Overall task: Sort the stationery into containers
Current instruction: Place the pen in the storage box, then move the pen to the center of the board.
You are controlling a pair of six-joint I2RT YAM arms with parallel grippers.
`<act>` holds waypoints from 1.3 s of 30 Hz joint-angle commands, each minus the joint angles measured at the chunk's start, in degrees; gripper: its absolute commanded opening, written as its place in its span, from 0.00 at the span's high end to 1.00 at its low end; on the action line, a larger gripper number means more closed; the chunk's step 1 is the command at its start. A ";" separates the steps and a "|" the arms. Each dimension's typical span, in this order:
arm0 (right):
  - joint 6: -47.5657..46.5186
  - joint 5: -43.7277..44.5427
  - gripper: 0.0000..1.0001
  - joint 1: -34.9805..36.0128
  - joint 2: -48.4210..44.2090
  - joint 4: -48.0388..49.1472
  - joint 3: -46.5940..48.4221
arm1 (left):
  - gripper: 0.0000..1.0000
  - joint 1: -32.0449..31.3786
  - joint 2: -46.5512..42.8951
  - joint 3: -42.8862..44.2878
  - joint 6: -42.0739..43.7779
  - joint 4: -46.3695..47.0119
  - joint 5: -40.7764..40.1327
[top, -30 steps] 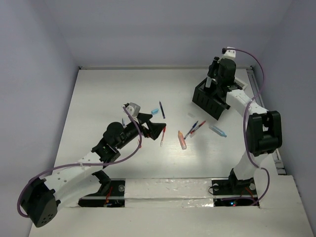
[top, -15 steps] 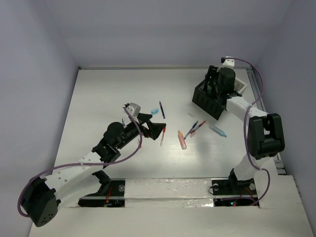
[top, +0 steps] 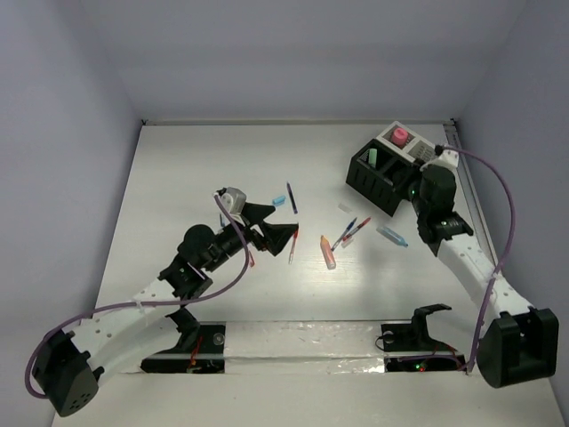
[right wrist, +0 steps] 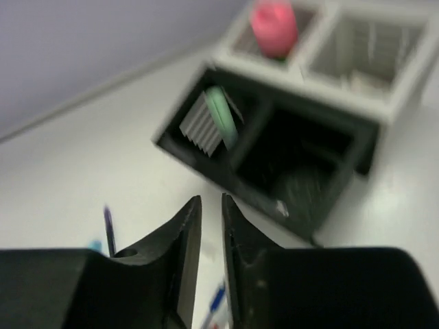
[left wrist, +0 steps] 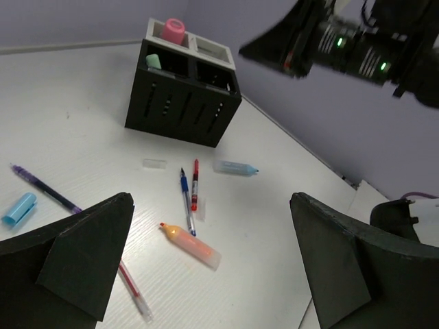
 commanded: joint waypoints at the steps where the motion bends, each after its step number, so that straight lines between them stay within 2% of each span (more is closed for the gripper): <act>1: 8.93 -0.40 0.78 -0.14 -4.99 -14.39 -7.39 | 0.02 -0.79 -2.97 -0.54 -1.00 2.98 1.34; 3: 10.09 1.35 0.77 -0.14 -6.68 -20.63 -8.29 | 0.02 -1.31 -3.76 -0.62 -1.09 2.89 1.25; 5: 10.80 1.97 0.65 -0.14 -7.04 -26.16 -7.76 | 0.02 -1.32 -4.56 -0.54 -1.00 2.63 0.99; 6: 10.97 2.59 0.53 -0.14 -6.51 -27.58 -7.41 | 0.02 -1.32 -4.82 -0.71 -0.91 2.54 0.64; 10: 12.55 2.69 0.31 -0.14 -0.81 -33.04 -5.92 | 0.02 -1.84 -5.79 -0.71 -0.56 1.84 -0.51; 15: 15.27 -0.30 0.26 -0.66 7.71 -33.23 -6.35 | 0.02 -2.98 -7.10 -0.71 0.05 0.96 -1.65; 19: 16.60 3.02 0.23 -0.66 8.52 -30.86 -7.06 | 0.02 -3.51 -7.72 -0.54 0.41 0.52 -2.18; 24: 13.62 5.14 0.17 -0.66 6.51 -29.97 -6.09 | 0.02 -4.04 -7.99 -0.63 0.32 0.78 -2.18; 27: 8.70 5.67 0.16 -0.66 6.23 -30.76 -4.43 | 0.02 -4.04 -7.81 -0.54 0.32 0.87 -2.00; 31: 3.86 5.31 0.16 -0.66 10.80 -32.61 -1.35 | 0.02 -4.04 -7.20 -0.45 0.32 0.87 -1.92; 39: 1.66 5.49 0.16 -0.66 16.51 -31.64 0.94 | 0.02 -4.04 -6.93 -0.27 0.93 0.43 -2.44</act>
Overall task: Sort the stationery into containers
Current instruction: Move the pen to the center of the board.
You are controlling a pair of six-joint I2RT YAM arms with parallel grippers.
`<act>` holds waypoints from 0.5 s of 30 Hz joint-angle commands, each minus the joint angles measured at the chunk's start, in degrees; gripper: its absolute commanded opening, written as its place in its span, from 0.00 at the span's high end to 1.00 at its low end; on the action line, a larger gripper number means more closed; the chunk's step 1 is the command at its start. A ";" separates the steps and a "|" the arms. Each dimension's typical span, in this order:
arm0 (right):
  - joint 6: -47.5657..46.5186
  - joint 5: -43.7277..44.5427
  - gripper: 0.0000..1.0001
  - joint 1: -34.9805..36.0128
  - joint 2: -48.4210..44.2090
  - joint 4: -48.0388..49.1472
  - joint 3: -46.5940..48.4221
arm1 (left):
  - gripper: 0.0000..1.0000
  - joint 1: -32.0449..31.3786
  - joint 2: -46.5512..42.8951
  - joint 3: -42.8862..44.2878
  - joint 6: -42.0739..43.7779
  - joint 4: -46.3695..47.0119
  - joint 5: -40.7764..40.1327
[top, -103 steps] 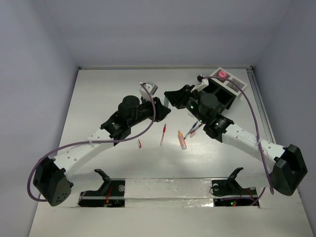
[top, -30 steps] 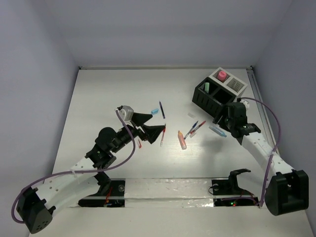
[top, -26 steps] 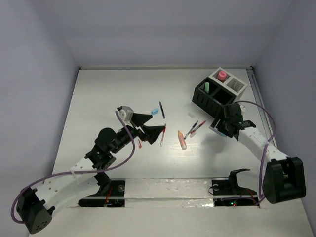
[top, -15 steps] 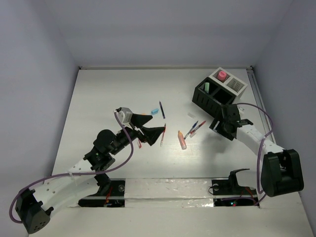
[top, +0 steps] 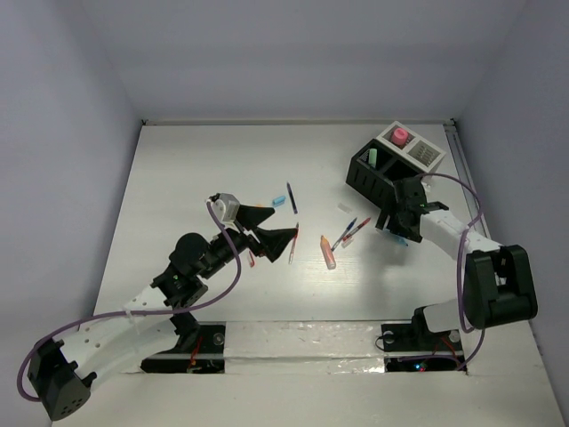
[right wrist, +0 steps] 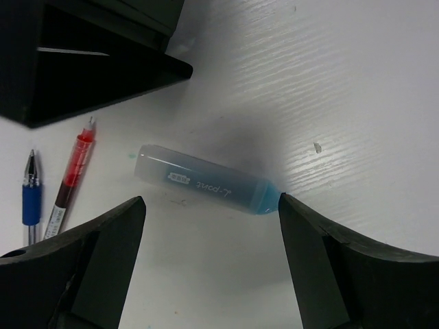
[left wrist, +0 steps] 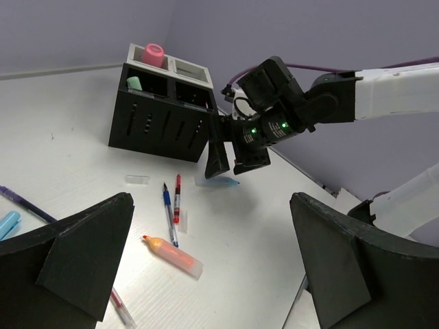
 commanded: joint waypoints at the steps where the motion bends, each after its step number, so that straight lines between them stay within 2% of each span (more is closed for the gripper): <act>1: -2.52 0.95 0.16 -0.33 1.94 -0.32 3.32 | 0.02 -0.22 -0.29 -0.06 0.96 1.74 -0.45; 11: -4.45 -3.62 0.14 -0.33 7.30 -1.55 4.55 | 0.02 -0.22 -0.90 0.03 1.05 1.48 -0.46; 15: -5.94 -7.48 0.14 -0.33 6.52 -0.06 3.51 | 0.02 -0.22 -0.73 0.03 1.05 1.57 -0.37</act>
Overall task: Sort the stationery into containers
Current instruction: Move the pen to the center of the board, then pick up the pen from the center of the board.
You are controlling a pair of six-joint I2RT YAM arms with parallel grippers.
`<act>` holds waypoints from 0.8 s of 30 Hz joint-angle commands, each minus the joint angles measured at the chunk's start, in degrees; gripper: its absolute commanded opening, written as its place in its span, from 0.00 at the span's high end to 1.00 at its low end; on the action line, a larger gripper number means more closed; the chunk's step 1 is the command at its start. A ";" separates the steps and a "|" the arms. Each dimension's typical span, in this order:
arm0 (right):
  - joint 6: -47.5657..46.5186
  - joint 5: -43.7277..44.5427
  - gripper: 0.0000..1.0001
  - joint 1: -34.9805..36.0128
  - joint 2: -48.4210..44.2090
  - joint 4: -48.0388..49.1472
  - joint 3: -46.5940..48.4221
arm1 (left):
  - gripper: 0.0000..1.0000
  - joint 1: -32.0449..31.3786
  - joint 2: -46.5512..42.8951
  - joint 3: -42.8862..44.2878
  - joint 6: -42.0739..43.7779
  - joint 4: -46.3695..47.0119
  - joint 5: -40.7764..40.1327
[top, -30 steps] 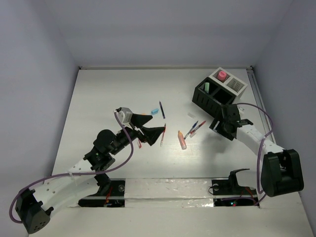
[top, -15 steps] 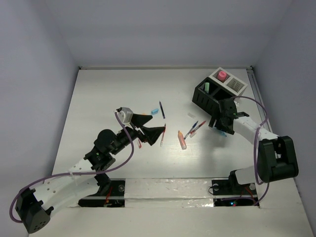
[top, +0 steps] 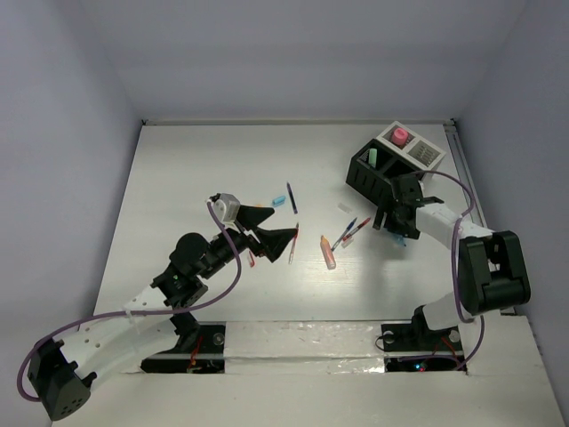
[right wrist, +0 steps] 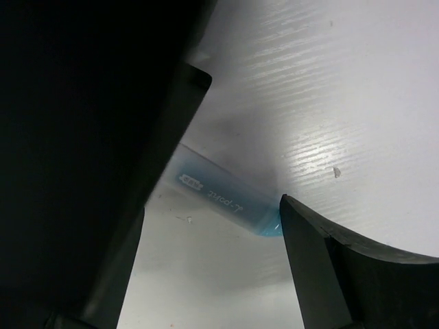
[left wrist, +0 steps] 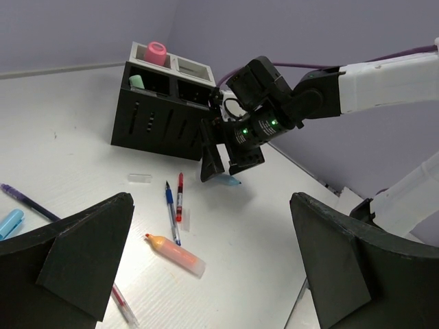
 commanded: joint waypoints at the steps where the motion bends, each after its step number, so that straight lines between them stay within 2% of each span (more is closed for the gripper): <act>1: -2.64 -6.35 0.16 0.93 -0.28 0.20 0.24 | 0.02 -0.22 -0.53 0.03 0.61 2.07 -0.02; 6: -2.39 -7.69 0.21 5.33 -0.90 -0.93 -0.55 | 0.02 -0.22 0.26 0.21 0.52 2.25 0.25; 8: -1.95 -8.65 0.30 6.65 -1.60 -1.20 -1.25 | 0.02 -0.22 0.52 0.21 0.61 2.24 0.25; 10: -1.33 -8.05 0.35 8.49 -2.12 -1.90 -1.25 | 0.02 -0.22 0.61 0.12 0.52 2.25 0.25; 15: 1.83 -1.81 0.30 9.03 -5.82 -3.22 -2.13 | 0.02 -0.22 0.79 0.12 0.52 2.42 0.25; 18: 2.89 -0.04 0.26 9.03 -4.16 -4.01 -1.61 | 0.02 -0.22 1.05 0.21 0.61 2.42 0.25; 24: 3.77 0.22 0.29 9.03 -0.02 -3.57 -0.29 | 0.02 -0.22 1.23 0.12 0.70 2.33 -0.02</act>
